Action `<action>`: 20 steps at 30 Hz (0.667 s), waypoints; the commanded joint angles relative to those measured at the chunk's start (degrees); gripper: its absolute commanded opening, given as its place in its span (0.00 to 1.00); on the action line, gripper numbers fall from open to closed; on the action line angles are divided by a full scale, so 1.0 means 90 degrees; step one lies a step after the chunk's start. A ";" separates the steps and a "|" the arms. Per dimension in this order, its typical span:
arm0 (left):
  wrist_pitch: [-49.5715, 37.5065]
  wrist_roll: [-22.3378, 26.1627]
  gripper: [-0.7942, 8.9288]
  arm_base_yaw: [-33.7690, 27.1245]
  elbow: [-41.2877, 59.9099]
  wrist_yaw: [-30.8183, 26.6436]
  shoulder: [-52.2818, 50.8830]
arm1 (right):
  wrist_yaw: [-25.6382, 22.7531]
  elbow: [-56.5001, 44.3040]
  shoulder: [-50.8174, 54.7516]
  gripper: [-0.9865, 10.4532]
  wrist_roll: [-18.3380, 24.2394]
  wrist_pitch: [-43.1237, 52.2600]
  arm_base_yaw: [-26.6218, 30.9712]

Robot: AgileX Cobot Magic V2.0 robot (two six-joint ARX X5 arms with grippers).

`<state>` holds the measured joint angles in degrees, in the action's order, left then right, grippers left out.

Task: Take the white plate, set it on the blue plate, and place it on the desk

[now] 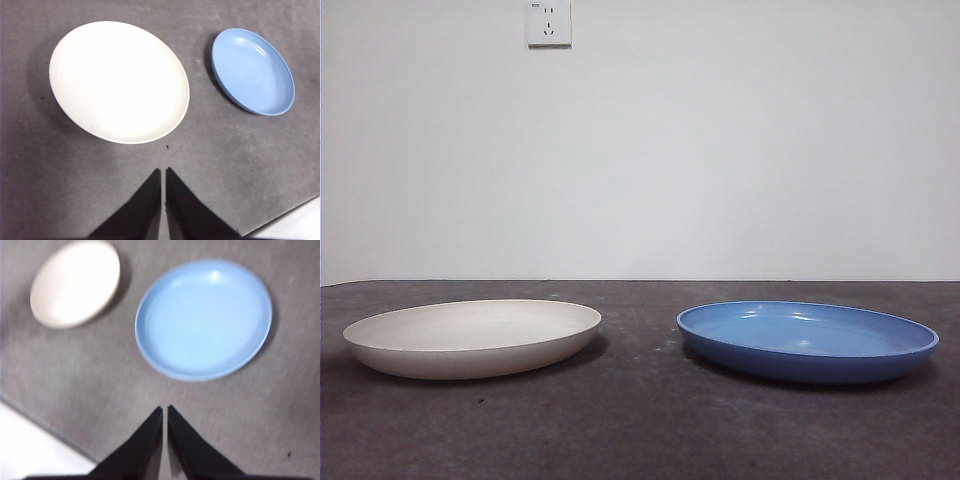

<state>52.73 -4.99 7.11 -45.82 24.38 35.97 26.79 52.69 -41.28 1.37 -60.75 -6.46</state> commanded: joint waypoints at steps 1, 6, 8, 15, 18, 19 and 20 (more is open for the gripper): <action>-0.0041 0.0129 0.10 0.0046 -0.0155 0.0036 0.0032 | -0.0027 0.0095 -0.0024 0.10 0.0257 -0.0039 -0.0121; -0.0019 0.0124 0.12 0.0046 -0.0155 0.0036 0.0032 | -0.0019 0.0095 -0.0019 0.10 0.0245 -0.0017 -0.0148; 0.0007 0.0117 0.20 0.0046 -0.0155 0.0034 0.0032 | -0.0012 0.0095 -0.0022 0.12 0.0226 -0.0019 -0.0148; -0.0002 0.0100 0.56 0.0046 -0.0155 0.0034 0.0039 | 0.0022 0.0095 -0.0022 0.40 0.0180 -0.0010 -0.0148; -0.0027 0.0095 0.56 0.0046 -0.0155 0.0032 0.0073 | 0.0022 0.0095 -0.0022 0.40 0.0180 -0.0007 -0.0148; -0.0053 0.0083 0.56 0.0046 -0.0155 0.0029 0.0107 | 0.0022 0.0095 -0.0022 0.40 0.0180 0.0000 -0.0148; -0.0087 0.0041 0.56 0.0046 -0.0155 0.0019 0.0151 | 0.0022 0.0095 -0.0022 0.40 0.0180 0.0010 -0.0148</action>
<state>52.80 -4.99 7.38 -45.91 24.38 36.58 26.85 52.69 -41.23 2.76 -61.12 -7.57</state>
